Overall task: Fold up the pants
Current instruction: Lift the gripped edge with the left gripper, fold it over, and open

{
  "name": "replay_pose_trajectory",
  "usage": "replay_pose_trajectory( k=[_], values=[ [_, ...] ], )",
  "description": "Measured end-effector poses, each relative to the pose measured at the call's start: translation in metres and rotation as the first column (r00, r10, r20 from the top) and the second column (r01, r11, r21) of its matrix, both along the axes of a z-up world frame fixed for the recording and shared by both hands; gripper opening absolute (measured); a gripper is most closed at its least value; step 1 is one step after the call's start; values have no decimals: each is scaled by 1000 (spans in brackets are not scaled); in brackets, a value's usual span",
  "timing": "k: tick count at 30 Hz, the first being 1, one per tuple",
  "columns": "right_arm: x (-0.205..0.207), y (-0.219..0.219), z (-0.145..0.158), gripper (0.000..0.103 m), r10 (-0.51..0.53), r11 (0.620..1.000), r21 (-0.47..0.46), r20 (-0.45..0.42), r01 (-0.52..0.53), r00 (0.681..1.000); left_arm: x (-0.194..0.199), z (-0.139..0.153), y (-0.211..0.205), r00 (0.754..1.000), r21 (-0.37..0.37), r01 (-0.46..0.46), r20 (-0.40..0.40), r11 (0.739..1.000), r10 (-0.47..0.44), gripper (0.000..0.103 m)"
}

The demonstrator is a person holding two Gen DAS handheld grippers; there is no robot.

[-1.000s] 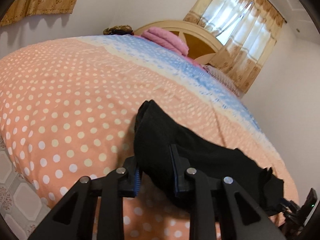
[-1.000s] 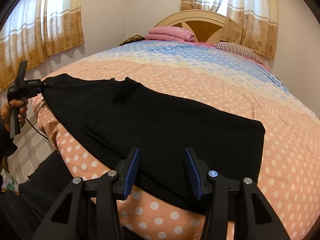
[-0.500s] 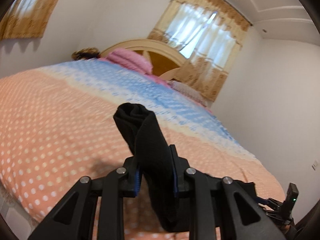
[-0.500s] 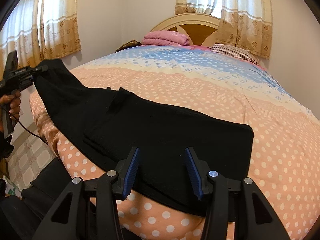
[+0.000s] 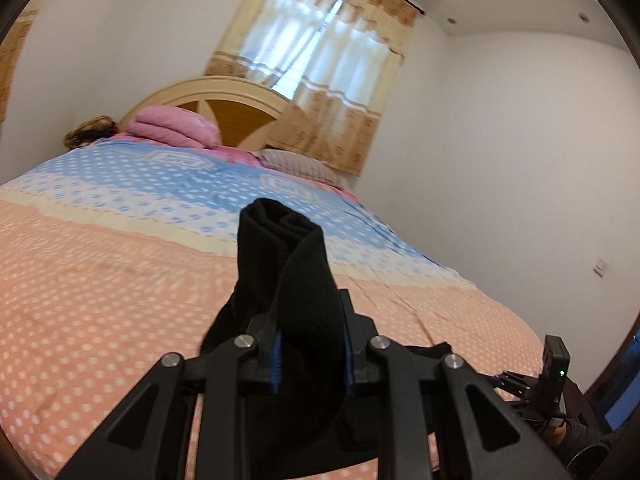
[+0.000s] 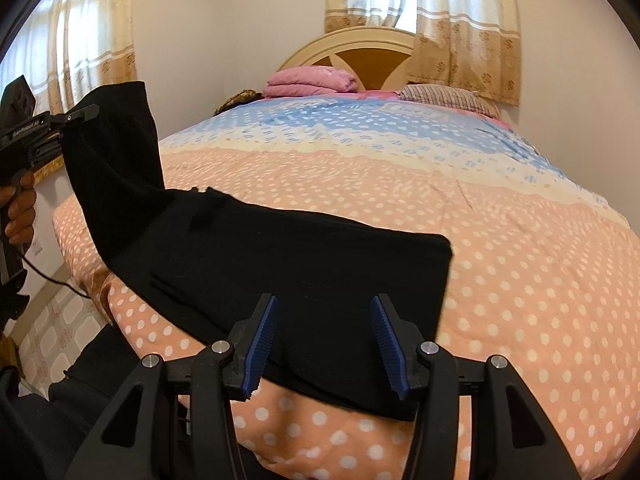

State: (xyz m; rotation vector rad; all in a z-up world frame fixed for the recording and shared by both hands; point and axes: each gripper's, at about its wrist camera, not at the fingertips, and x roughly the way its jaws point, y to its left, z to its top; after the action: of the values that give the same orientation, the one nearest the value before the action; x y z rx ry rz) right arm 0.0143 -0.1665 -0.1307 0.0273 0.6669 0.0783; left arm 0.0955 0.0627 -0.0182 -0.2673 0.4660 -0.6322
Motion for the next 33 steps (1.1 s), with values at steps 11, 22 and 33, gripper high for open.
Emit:
replay_pose_trajectory(
  k=[11, 22, 33],
  values=[
    [-3, -52, 1, 53, -127, 987, 92, -21, 129, 992, -23, 33, -75, 985, 17, 169, 45, 986, -169, 23],
    [-11, -100, -3, 55, -264, 952, 150, -40, 267, 964, -27, 13, -156, 947, 97, 320, -35, 942, -318, 23],
    [-9, -106, -11, 56, -274, 942, 184, -60, 280, 960, -31, -38, -221, 925, 188, 375, -133, 908, -355, 23]
  ],
)
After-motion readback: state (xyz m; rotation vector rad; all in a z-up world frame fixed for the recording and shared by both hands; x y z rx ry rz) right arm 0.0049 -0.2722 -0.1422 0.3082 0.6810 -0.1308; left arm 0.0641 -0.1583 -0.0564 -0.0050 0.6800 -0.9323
